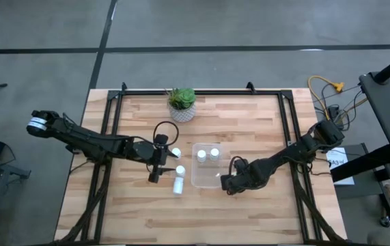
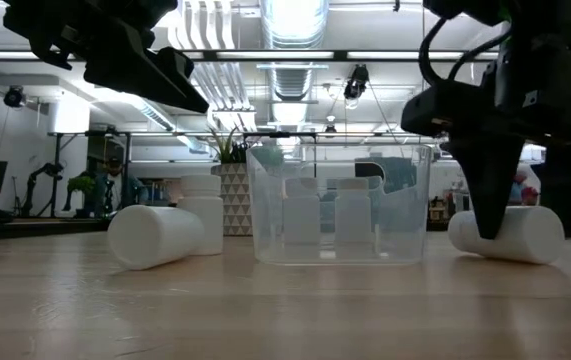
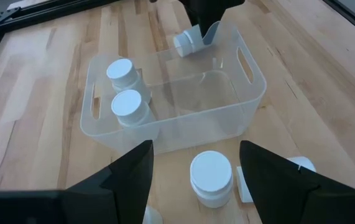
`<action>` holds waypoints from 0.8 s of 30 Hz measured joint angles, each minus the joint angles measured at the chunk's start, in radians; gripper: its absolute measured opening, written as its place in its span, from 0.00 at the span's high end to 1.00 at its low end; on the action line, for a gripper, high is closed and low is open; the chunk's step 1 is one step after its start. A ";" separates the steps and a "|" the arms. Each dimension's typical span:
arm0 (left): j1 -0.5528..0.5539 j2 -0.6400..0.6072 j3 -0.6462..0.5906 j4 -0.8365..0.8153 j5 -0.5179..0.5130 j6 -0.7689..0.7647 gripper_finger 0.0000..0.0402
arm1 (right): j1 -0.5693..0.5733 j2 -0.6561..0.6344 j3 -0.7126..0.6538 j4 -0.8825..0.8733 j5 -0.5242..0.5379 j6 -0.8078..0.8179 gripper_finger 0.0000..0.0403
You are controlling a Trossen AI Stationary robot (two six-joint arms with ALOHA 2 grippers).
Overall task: Pick and place pill bottles into a basket
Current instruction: Put the white medicine bottle into the transparent bin
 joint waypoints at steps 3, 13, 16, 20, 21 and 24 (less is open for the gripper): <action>0.000 0.000 0.000 0.000 0.000 0.000 0.45 | -0.001 0.001 -0.016 0.000 -0.014 0.006 0.44; 0.000 0.000 -0.001 0.000 0.000 0.000 0.45 | -0.002 0.001 -0.020 0.005 -0.015 -0.024 0.49; 0.000 0.000 -0.001 -0.001 0.000 0.000 0.45 | -0.002 0.001 -0.020 0.008 -0.013 -0.052 0.57; 0.000 0.000 -0.002 -0.005 0.000 0.004 0.45 | -0.001 0.001 -0.020 0.012 -0.011 -0.082 0.64; 0.000 0.000 -0.002 -0.005 0.000 0.007 0.45 | -0.001 0.001 -0.020 0.012 -0.007 -0.090 0.64; 0.000 0.000 -0.002 -0.005 0.000 0.007 0.45 | -0.001 0.000 -0.013 0.007 0.013 -0.121 0.64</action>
